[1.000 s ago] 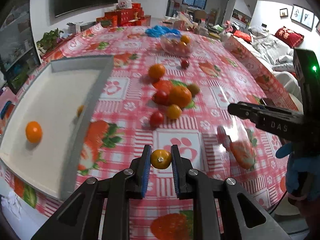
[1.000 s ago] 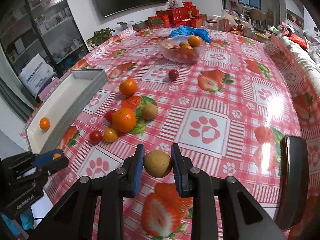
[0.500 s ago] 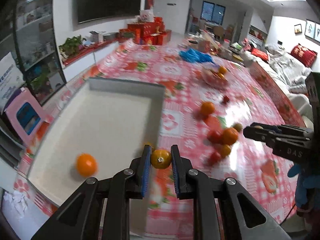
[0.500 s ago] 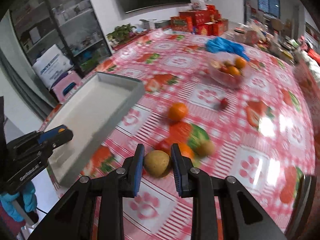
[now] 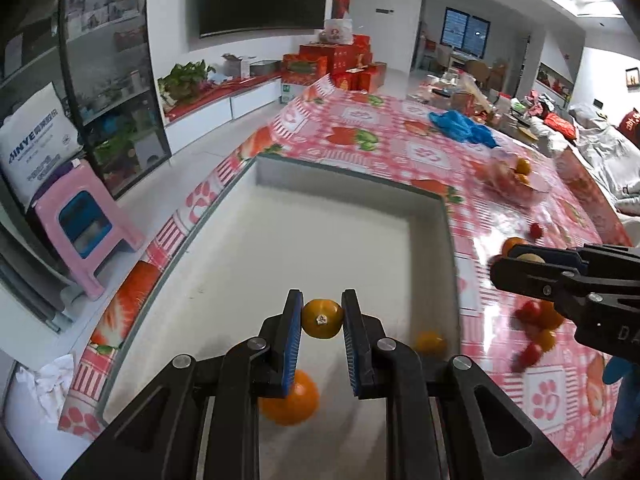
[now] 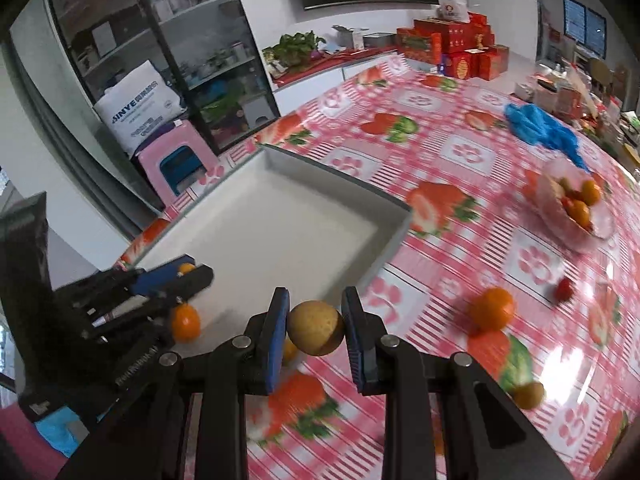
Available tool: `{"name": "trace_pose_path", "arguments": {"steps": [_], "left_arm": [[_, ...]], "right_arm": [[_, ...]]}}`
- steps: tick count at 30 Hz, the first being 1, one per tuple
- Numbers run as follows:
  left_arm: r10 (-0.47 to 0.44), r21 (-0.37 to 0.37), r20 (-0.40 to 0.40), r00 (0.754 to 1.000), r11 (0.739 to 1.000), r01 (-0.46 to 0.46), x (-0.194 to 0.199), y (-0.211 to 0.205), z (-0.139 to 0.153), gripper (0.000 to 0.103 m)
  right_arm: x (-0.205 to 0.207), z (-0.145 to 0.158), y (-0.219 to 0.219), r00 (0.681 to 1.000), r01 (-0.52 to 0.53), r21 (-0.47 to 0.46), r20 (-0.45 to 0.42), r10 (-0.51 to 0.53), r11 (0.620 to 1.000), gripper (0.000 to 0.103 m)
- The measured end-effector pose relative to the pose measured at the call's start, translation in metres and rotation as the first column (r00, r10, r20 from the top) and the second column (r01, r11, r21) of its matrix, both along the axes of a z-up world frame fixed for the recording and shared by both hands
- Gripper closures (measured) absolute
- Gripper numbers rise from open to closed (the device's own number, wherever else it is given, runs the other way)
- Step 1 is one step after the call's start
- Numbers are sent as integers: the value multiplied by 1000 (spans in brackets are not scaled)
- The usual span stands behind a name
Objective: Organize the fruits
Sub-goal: 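Carry the kiwi into the tray with the right gripper while the left drops a yellow cherry tomato there, then withdraw both open grippers from the tray back over the fruits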
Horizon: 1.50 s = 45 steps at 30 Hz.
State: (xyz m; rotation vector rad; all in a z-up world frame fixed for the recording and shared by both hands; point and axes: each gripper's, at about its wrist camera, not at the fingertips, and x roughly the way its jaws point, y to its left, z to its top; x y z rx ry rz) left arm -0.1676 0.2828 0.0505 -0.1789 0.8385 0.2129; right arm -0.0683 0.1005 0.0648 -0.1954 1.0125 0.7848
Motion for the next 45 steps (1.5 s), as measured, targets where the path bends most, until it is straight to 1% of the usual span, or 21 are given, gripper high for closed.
{"name": "trace_pose_path", "arguments": {"steps": [3, 6, 10, 13, 15, 16, 17, 18, 19, 20, 21, 22, 24, 27, 33, 36, 37, 38, 42, 45], "left_arm": [[24, -9, -14, 1000, 1000, -25, 4, 11, -8, 82], [35, -24, -23, 999, 999, -35, 7, 17, -14, 82], [24, -3, -19, 1000, 1000, -24, 7, 17, -15, 82], [27, -8, -25, 999, 1000, -27, 8, 20, -18, 81], [39, -17, -34, 999, 999, -40, 8, 23, -21, 81], [41, -21, -38, 998, 999, -41, 7, 23, -22, 77], [42, -26, -44, 998, 999, -43, 7, 24, -23, 67], [48, -26, -44, 998, 998, -49, 6, 24, -23, 30], [67, -18, -30, 997, 998, -67, 3, 24, -22, 6], [89, -6, 13, 996, 996, -89, -3, 24, -18, 5], [91, 1, 43, 995, 996, -91, -7, 23, -14, 5], [85, 8, 54, 995, 996, -85, -8, 22, -11, 5], [78, 21, 44, 996, 997, -79, -8, 22, -8, 5], [84, 24, 43, 996, 996, -85, -10, 20, -6, 5], [65, -32, 41, 997, 997, -63, -14, 6, -5, 5], [37, -24, 42, 998, 999, -36, -15, -10, -3, 5], [22, -17, 39, 999, 1000, -21, -15, -17, -2, 5], [14, -13, 36, 999, 1000, -14, -15, -21, -1, 5], [-33, -9, 27, 999, 999, 33, -16, -45, 5, 5], [-58, 3, 29, 998, 998, 58, -18, -62, 9, 5]], "right_arm": [[5, -10, 16, 1000, -6, -4, -19, 6, 1000, 73], [10, -23, 29, 998, -12, -15, -56, 11, 1000, 74], [12, -32, 36, 998, -12, -30, -70, 10, 999, 73], [12, -35, 39, 997, -14, -40, -73, 11, 999, 72], [12, -34, 40, 997, -16, -42, -75, 13, 999, 63], [11, -34, 41, 997, -16, -43, -74, 13, 999, 47], [11, -33, 41, 998, -14, -44, -70, 11, 999, 35], [11, -33, 40, 998, -11, -43, -62, 9, 999, 32], [10, -31, 39, 999, -9, -43, -51, 7, 999, 32], [11, -30, 38, 999, -9, -44, -49, 7, 999, 31], [11, -29, 38, 999, -9, -40, -51, 7, 999, 30], [11, -28, 36, 999, -4, -40, -51, 2, 999, 28], [11, -24, 32, 999, 5, -32, -48, -7, 999, 24], [10, -20, 24, 999, 12, -30, -47, -14, 999, 24], [6, -11, -5, 998, 51, -34, -32, -52, 998, 18], [7, -11, -23, 996, 87, -44, -22, -88, 995, 10], [8, -11, -31, 994, 105, -51, -17, -106, 993, 4], [9, -12, -42, 991, 131, -53, -15, -132, 990, 0], [12, -13, -74, 978, 208, -44, -20, -209, 977, 0], [13, -17, -102, 959, 282, -37, -30, -283, 959, 0]]}}
